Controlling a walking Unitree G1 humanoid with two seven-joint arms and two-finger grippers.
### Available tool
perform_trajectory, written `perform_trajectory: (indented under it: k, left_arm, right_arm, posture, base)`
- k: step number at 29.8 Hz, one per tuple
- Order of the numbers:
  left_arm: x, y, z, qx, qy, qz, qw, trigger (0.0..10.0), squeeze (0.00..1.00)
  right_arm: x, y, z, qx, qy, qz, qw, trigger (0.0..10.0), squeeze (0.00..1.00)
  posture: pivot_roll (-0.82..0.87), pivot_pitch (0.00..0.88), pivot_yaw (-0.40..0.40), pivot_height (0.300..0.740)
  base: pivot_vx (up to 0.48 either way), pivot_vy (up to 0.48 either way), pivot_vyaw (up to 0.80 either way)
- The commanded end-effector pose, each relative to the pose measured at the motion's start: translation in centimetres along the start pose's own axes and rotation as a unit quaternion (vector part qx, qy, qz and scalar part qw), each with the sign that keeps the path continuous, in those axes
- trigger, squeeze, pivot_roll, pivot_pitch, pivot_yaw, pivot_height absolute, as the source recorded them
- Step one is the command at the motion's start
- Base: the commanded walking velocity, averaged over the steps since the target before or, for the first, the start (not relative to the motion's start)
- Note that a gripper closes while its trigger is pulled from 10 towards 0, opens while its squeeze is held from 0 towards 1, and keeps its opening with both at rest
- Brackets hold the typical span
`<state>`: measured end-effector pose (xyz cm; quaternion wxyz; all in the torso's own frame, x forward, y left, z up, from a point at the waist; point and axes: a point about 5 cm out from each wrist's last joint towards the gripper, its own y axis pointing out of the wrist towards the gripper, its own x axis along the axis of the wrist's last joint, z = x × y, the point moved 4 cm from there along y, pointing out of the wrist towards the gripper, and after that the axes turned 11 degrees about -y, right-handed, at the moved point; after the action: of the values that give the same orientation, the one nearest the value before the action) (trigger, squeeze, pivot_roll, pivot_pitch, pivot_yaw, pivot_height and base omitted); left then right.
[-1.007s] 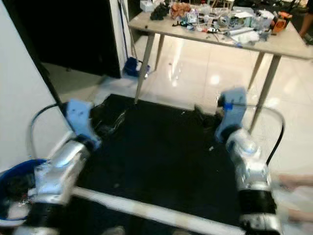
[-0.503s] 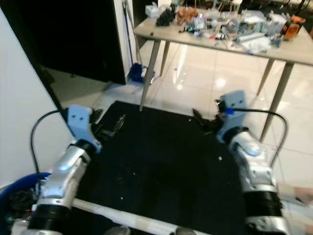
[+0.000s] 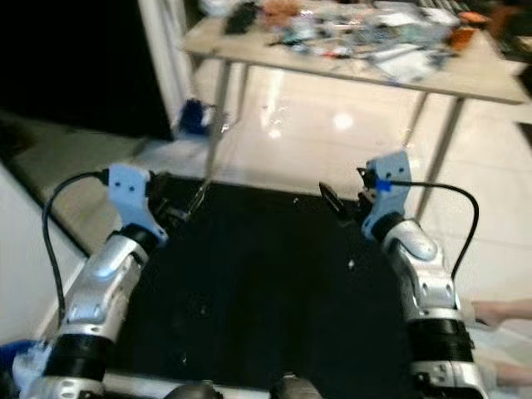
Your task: Picking trash to rubbish bin
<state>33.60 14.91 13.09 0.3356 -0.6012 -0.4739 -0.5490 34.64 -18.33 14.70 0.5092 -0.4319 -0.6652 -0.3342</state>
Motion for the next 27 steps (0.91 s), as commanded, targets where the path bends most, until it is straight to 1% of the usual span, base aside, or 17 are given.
perform_trajectory:
  k: [1,8,25,27]
  left_arm:
    - [-0.14,0.12,-0.01,-0.001,0.000,0.004,1.000,10.0,0.00]
    - [-0.05,0.26,-0.23,-0.006,0.001,0.002,1.000,10.0,0.00]
    - [0.14,0.50,-0.56,-0.015,0.002,-0.001,1.000,10.0,0.00]
    - [0.15,0.52,-0.60,-0.016,0.003,-0.001,1.000,10.0,0.00]
  right_arm:
    - [-0.09,0.17,0.57,0.008,0.004,0.000,1.000,10.0,0.00]
    - [-0.16,0.18,0.26,0.002,0.003,0.001,1.000,10.0,0.00]
    - [-0.15,0.22,0.27,0.001,0.002,0.003,1.000,10.0,0.00]
    - [-0.17,0.22,0.23,0.001,0.001,0.003,1.000,10.0,0.00]
  posture:
    - [-0.05,0.000,-0.032,0.740]
    - [-0.05,0.000,-0.032,0.740]
    - [-0.05,0.000,-0.028,0.740]
    - [-0.06,0.000,-0.028,0.740]
  base:
    - [0.356,0.000,0.00]
    - [0.360,0.000,0.00]
    - [0.360,0.000,0.00]
    - [0.360,0.000,-0.72]
